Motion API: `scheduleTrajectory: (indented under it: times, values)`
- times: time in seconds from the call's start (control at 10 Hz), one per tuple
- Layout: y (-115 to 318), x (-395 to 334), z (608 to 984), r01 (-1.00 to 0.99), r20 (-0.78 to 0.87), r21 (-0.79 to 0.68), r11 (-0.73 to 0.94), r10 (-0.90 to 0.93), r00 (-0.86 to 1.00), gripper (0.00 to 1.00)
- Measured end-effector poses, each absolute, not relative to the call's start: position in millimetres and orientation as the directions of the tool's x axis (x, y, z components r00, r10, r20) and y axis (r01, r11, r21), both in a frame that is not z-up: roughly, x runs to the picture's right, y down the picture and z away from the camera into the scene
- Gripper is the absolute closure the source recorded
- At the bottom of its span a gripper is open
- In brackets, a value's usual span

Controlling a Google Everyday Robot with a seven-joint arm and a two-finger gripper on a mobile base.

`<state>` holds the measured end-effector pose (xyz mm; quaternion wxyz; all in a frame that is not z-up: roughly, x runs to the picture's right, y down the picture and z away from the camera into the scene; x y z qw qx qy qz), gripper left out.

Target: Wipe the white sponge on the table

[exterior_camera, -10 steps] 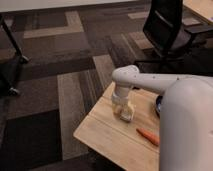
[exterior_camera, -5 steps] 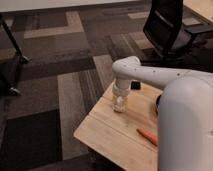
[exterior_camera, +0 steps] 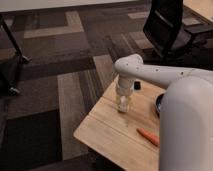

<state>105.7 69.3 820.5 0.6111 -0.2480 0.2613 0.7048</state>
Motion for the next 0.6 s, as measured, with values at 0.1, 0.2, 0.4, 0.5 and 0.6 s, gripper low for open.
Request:
scheduleTrajectory:
  times: [0.1, 0.2, 0.4, 0.5, 0.6]
  values:
    - [69.3, 105.7, 820.5, -0.991, -0.669, 0.065, -0.117, 0.732, -0.130, 0.53]
    - [69.3, 106.1, 820.5, -0.991, -0.669, 0.066, -0.117, 0.732, -0.131, 0.41]
    - [69.4, 106.7, 820.5, -0.991, -0.669, 0.067, -0.117, 0.732, -0.132, 0.32]
    - [69.4, 106.7, 820.5, -0.991, -0.669, 0.066, -0.117, 0.732, -0.132, 0.24]
    - [69.5, 106.9, 820.5, -0.991, -0.669, 0.067, -0.118, 0.731, -0.132, 0.20]
